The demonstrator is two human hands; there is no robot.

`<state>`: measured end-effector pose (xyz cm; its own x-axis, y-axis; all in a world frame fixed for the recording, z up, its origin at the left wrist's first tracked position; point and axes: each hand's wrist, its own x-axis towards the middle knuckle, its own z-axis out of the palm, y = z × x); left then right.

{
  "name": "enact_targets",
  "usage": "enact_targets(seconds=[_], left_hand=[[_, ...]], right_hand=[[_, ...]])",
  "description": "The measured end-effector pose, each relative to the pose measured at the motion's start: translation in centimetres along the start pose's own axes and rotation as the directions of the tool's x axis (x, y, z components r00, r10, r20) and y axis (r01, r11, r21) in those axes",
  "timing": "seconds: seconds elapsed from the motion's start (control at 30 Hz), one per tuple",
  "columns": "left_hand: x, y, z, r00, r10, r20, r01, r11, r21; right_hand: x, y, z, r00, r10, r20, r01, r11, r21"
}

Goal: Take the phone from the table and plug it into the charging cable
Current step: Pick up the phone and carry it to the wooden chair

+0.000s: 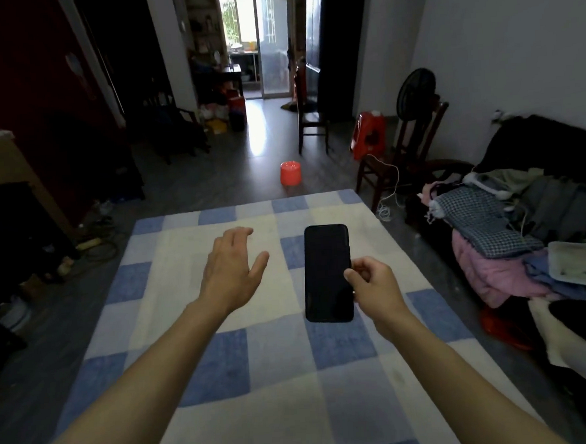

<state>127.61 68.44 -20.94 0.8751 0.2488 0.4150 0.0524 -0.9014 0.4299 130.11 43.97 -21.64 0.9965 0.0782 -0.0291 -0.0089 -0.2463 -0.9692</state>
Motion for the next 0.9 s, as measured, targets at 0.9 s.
enact_targets(seconds=[0.9], left_hand=[[-18.1, -9.5, -22.8, 0.982, -0.049, -0.18, 0.068, 0.993, 0.098]], right_hand=[[-19.0, -9.9, 13.2, 0.979, -0.171, 0.114, 0.157, 0.98, 0.123]])
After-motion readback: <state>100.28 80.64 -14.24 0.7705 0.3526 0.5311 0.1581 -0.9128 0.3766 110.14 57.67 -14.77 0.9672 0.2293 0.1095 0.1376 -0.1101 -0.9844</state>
